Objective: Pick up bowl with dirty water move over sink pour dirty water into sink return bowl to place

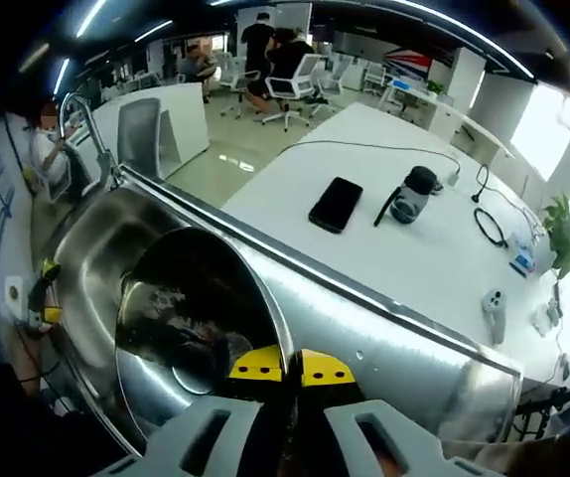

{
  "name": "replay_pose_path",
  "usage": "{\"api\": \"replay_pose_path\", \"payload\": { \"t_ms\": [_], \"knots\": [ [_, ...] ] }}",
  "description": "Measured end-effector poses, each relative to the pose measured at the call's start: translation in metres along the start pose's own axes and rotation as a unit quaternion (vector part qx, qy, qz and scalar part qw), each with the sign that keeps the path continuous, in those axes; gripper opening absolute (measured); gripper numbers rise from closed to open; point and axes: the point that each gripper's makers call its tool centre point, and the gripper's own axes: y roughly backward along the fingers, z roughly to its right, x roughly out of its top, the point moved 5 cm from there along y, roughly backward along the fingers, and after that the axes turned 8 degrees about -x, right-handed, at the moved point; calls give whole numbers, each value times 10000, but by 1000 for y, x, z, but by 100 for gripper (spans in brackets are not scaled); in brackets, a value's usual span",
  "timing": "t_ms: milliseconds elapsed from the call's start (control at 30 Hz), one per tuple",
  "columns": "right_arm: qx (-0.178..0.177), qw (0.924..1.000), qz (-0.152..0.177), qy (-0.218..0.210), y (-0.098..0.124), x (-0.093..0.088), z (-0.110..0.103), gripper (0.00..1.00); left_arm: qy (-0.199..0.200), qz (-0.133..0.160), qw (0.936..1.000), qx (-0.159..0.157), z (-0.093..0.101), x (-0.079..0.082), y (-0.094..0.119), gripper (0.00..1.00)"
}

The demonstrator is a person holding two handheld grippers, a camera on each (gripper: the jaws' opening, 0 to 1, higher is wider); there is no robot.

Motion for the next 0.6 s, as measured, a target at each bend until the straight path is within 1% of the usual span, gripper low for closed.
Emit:
{"api": "replay_pose_path", "payload": {
  "t_ms": [267, 333, 433, 600],
  "knots": [
    [55, 9998, 110, 170, 0, 18, -19, 0, 22, 33, 10000, 25, -1, 1, 0, 40],
    [67, 9997, 126, 221, 0, 23, -24, 0, 85, 24, 10000, 34, -2, 0, 0, 41],
    [93, 9994, 184, 269, 1, 29, -32, 0, 290, 23, 9996, 42, -2, 0, 0, 41],
    [126, 9989, 218, 397, 0, 36, -44, 0, 342, -8, 9994, 72, -1, 0, 1, 41]
  ]
}}
